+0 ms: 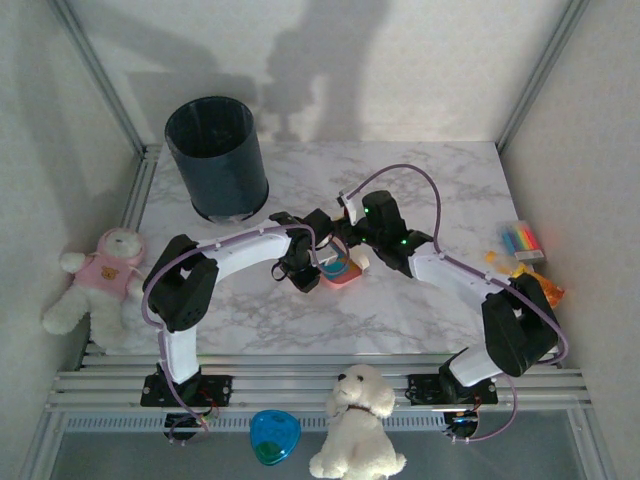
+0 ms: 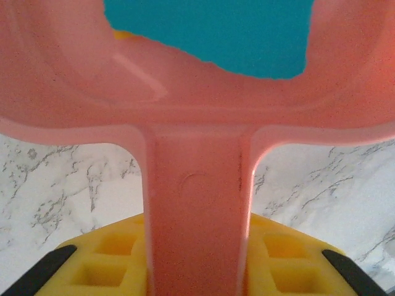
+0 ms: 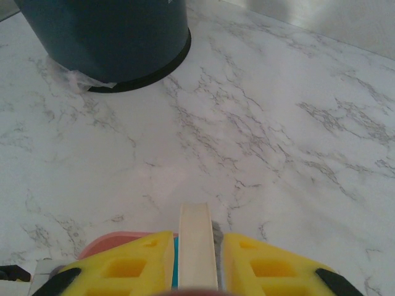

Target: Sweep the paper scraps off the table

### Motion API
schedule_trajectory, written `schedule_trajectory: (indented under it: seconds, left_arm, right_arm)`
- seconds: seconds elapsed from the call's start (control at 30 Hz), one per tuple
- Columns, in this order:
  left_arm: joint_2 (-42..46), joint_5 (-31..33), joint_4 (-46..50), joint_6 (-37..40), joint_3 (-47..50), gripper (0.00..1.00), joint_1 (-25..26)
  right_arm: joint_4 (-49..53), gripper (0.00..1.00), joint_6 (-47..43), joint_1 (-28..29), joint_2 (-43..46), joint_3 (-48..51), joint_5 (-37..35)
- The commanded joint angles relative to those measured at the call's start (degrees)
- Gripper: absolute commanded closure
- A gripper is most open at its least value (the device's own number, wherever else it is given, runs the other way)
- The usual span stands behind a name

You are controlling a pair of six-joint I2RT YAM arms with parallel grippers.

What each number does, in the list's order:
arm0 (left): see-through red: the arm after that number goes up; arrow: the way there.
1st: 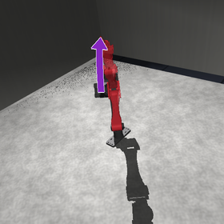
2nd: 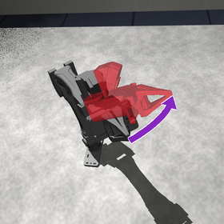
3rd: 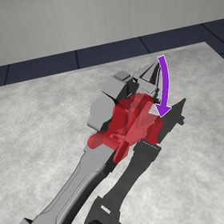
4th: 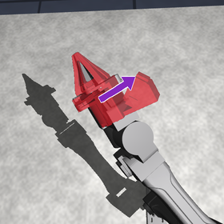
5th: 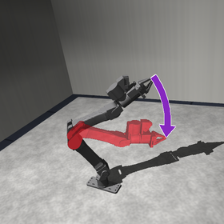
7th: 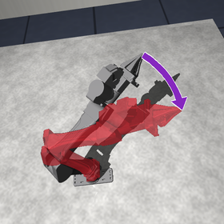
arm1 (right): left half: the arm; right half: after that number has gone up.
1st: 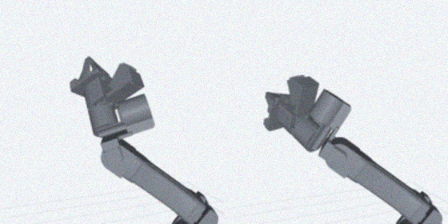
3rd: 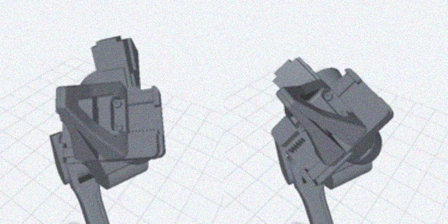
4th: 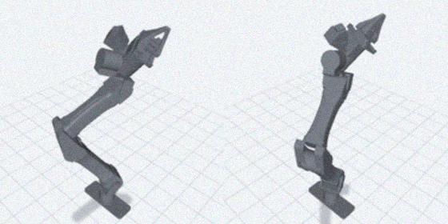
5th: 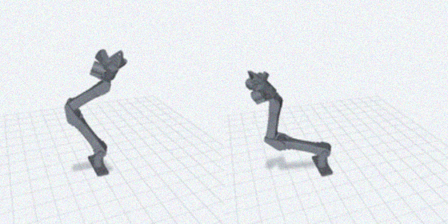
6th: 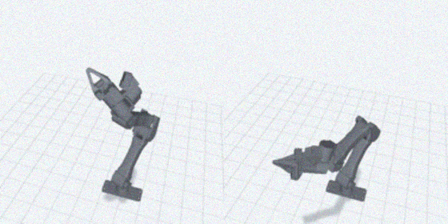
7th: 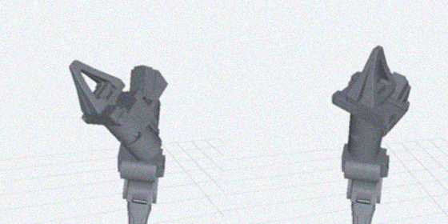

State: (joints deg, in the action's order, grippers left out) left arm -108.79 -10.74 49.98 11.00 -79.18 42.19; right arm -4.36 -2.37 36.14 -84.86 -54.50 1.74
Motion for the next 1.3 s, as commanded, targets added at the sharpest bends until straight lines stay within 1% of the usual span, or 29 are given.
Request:
schedule_trajectory:
  seconds: [0.0,0.07,0.27,0.47,0.6,0.7,0.9,1.03,1.13,1.27]
  left_arm:
    - [0.95,-0.37,2.23,0.68,-0.96,1.00,0.52]
    - [1.04,-0.42,2.19,0.62,-0.98,1.00,0.51]
    - [1.12,-0.33,2.23,0.62,-0.98,1.00,0.52]
    - [1.30,-0.24,2.15,0.60,-0.80,1.00,0.51]
    - [1.21,-0.24,2.17,0.55,-0.80,1.00,0.50]
    - [1.13,-0.33,2.19,0.59,-0.80,1.00,0.52]
    - [1.04,-0.33,2.23,0.60,-0.97,1.00,0.52]
    - [1.04,-0.43,2.14,0.59,-0.89,1.00,0.51]
    - [1.13,-0.34,2.11,0.55,-0.81,1.00,0.52]
    - [1.21,-0.07,2.06,0.60,-0.80,1.00,0.50]
  right_arm:
    - [0.50,1.00,1.25,0.89,2.15,-0.83,0.46]
    - [0.14,1.00,1.73,0.94,2.41,-0.59,-1.51]
    - [-2.28,1.00,5.36,0.86,3.20,0.87,-10.49]
    - [-3.12,1.00,7.14,0.91,3.56,1.94,-16.42]
    - [-1.36,1.00,7.13,0.86,2.75,1.44,-19.00]
    - [0.14,1.00,6.65,0.86,1.95,1.02,-18.52]
    - [3.48,1.00,5.27,0.91,-0.10,-1.13,-10.91]
    - [1.90,1.00,5.16,0.86,0.08,-0.89,-4.84]
    - [0.21,1.00,5.29,0.88,1.00,-0.31,-1.95]
    - [-1.47,1.00,4.94,0.87,2.43,0.67,-1.18]
